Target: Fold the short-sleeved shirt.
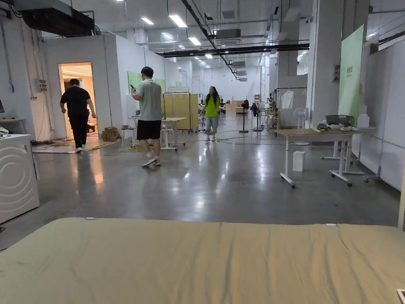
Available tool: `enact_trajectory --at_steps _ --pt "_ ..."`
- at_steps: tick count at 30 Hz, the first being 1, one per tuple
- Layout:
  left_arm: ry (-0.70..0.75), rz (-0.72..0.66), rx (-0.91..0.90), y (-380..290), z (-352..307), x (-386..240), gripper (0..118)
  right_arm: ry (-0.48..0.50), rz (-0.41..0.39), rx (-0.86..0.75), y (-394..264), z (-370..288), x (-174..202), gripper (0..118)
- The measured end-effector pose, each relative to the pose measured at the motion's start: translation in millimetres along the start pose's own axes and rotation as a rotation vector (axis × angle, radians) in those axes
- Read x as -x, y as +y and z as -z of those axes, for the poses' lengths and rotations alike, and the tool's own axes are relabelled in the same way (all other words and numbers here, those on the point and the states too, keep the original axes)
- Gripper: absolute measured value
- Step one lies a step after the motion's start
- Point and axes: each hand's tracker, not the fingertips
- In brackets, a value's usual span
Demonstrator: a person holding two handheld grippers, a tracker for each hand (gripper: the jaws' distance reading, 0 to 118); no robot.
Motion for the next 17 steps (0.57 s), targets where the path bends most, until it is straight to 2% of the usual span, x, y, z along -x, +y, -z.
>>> enact_trajectory --at_steps 2,3,5,6,8,17 --pt "0.01 -0.001 -0.002 0 0 1 118 0.138 -0.048 -0.066 -3 -3 -14 118" --pt "0.011 -0.004 -0.003 0 -1 2 118 0.131 -0.05 -0.087 -3 -5 -14 118" --pt "0.014 -0.015 -0.004 0 -1 2 118 -0.071 -0.085 -0.073 -2 -6 -8 118" --pt "0.016 -0.018 -0.001 -1 0 3 118 -0.109 -0.12 -0.086 -4 -7 -7 118" --pt "0.017 -0.018 0.003 -2 1 2 118 -0.111 -0.195 -0.109 -7 -7 -6 118" --pt "0.016 0.003 0.022 -4 3 -1 118 -0.097 -0.241 -0.094 -9 -4 0 118"
